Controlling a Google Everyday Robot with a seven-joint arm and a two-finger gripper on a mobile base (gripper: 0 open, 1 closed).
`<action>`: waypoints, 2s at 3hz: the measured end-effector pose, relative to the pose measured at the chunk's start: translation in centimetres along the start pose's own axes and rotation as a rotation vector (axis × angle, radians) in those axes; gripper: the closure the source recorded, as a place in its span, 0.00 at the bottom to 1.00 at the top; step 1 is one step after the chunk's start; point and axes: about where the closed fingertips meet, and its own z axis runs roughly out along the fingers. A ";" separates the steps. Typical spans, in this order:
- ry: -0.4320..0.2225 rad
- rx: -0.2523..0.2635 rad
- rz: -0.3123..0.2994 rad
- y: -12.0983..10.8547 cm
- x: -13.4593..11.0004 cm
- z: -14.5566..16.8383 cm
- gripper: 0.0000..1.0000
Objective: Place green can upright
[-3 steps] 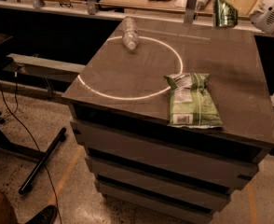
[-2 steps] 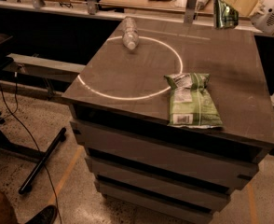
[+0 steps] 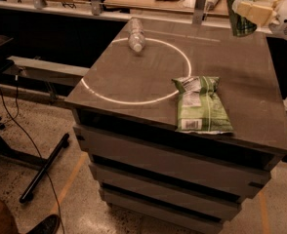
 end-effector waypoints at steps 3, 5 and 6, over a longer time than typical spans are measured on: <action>-0.051 0.043 -0.053 -1.2 -1.2 0.5 1.00; -0.132 0.056 -0.059 -2.5 -4.2 -0.5 1.00; -0.183 0.065 -0.080 -3.1 -5.2 -0.6 1.00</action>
Offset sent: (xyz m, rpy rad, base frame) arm -0.0028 0.0053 -0.0029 -0.0928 -0.0552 0.0051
